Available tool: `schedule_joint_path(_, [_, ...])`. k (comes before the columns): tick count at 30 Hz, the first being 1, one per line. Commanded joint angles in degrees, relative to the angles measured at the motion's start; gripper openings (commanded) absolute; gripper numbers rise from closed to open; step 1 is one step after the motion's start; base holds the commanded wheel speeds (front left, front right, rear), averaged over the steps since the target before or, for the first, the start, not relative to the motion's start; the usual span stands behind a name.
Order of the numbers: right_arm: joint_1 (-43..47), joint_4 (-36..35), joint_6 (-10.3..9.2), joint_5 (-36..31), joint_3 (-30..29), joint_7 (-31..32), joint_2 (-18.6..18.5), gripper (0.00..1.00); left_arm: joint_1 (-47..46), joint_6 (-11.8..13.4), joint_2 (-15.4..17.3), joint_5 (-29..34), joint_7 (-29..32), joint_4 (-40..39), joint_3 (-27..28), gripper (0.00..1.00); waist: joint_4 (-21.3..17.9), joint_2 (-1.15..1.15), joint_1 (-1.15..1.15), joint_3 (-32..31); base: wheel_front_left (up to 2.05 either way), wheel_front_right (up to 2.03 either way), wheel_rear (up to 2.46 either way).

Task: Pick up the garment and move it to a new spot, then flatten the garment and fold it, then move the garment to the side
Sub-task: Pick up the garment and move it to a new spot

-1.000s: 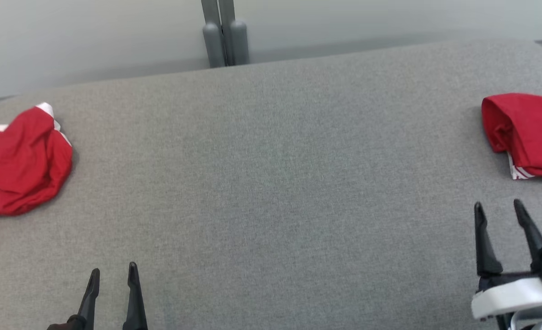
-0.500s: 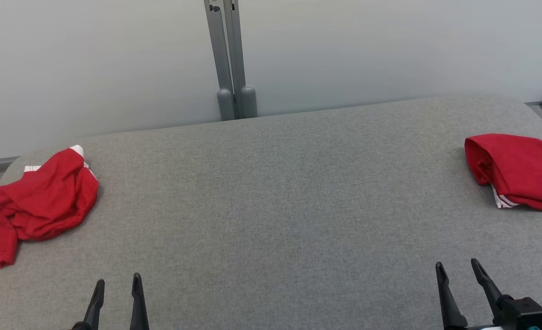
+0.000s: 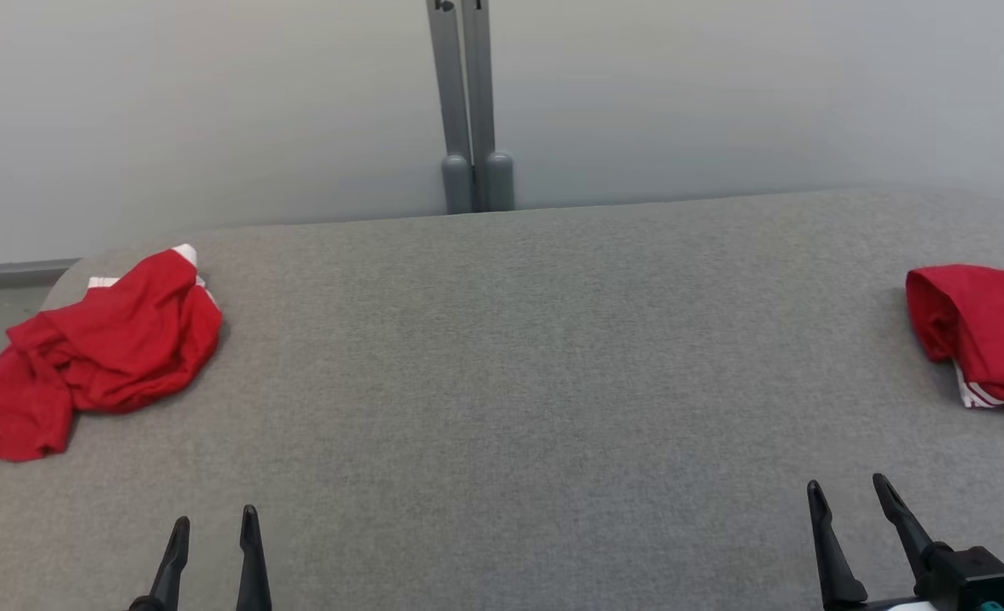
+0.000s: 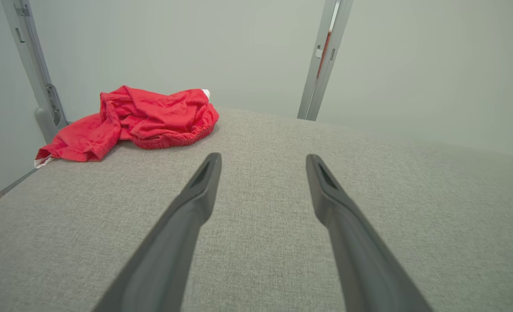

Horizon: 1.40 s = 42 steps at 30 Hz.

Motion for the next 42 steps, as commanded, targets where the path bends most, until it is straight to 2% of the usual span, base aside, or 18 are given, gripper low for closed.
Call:
schedule_joint_path(1, [0.1, -0.2, -0.06, 0.4, 0.5, -0.2, 0.1, 1.00, 0.3, 0.0, 0.2, -0.1, 0.0, 0.0, 0.3, 1.00, 4.7, 0.00, 0.00, 0.0, 0.00, 0.00, 0.00])
schedule_joint_path(5, [-0.4, -0.3, -0.05, 1.0, 2.1, -0.2, 0.3, 1.00, 1.6, 0.1, 0.2, 0.3, 0.0, -0.1, 0.9, 1.00, 11.4, 0.00, 0.00, -0.2, 0.00, 0.00, 0.00])
schedule_joint_path(8, [-1.4, -0.1, -0.05, 1.2, 3.9, -0.2, 0.2, 1.00, 2.9, 0.2, 0.2, 0.3, 0.0, -0.5, 2.2, 1.00, 15.0, 0.00, 0.00, -0.2, 0.00, 0.00, 0.00])
schedule_joint_path(11, [-2.4, 0.3, -0.05, 1.3, 5.1, -0.2, -0.1, 1.00, 4.0, 0.1, 0.2, 0.1, 0.0, -1.1, 3.0, 1.00, 17.2, 0.00, 0.00, 0.0, 0.00, 0.00, 0.00])
schedule_joint_path(15, [-3.0, 0.3, -0.05, 1.5, 5.3, -0.2, -0.5, 1.00, 3.3, -0.2, 0.2, 0.1, 0.0, -1.8, 2.9, 1.00, 18.1, 0.00, 0.00, 0.8, 0.00, 0.00, 0.00])
schedule_joint_path(18, [-3.1, 0.3, -0.05, 2.0, 5.3, -0.2, -0.7, 1.00, 1.0, -0.6, 0.2, -0.6, 0.0, -1.7, 1.7, 1.00, 17.8, 0.00, 0.00, 2.1, 0.00, 0.00, 0.00])
schedule_joint_path(21, [-4.6, -0.7, -0.05, 2.0, 5.1, -0.2, -2.2, 1.00, -4.2, -1.1, 0.1, -1.1, 0.0, 0.5, -1.0, 1.00, 17.3, 0.00, 0.00, 6.8, 0.00, 0.00, 0.00])
schedule_joint_path(26, [-9.9, -3.5, -0.05, 2.4, 5.6, -0.2, -7.3, 1.00, -22.7, -1.8, 0.2, -1.9, 2.8, 9.1, -5.8, 1.00, 16.2, 0.00, 0.00, 19.5, 0.00, 0.00, 0.00])
schedule_joint_path(31, [-17.6, -5.9, -0.05, 3.3, 8.1, -0.2, -13.4, 1.00, -43.2, -1.5, 0.4, -4.9, 10.2, 20.7, -6.8, 1.00, 13.1, 0.00, 0.00, 32.1, 0.00, 0.00, 0.00])
schedule_joint_path(33, [-20.3, -6.6, -0.05, 3.6, 9.3, -0.2, -14.8, 1.00, -49.8, -2.0, 2.1, -3.9, 12.5, 25.5, -7.7, 1.00, 11.4, 0.00, 0.00, 35.4, 0.00, 0.00, 0.00])
schedule_joint_path(39, [-24.0, -8.5, -0.06, 4.5, 11.7, -0.2, -16.4, 1.00, -61.4, -1.8, 5.2, -5.0, 15.6, 39.9, -6.4, 1.00, 6.8, 0.00, 0.00, 39.9, 0.00, 0.00, 0.00])
schedule_joint_path(42, [-24.3, -9.4, -0.05, 4.8, 11.8, -0.2, -16.2, 1.00, -63.7, -0.7, 7.3, -4.9, 16.3, 46.4, -5.7, 1.00, 4.9, 0.00, 0.00, 40.2, 0.00, 0.00, 0.00])
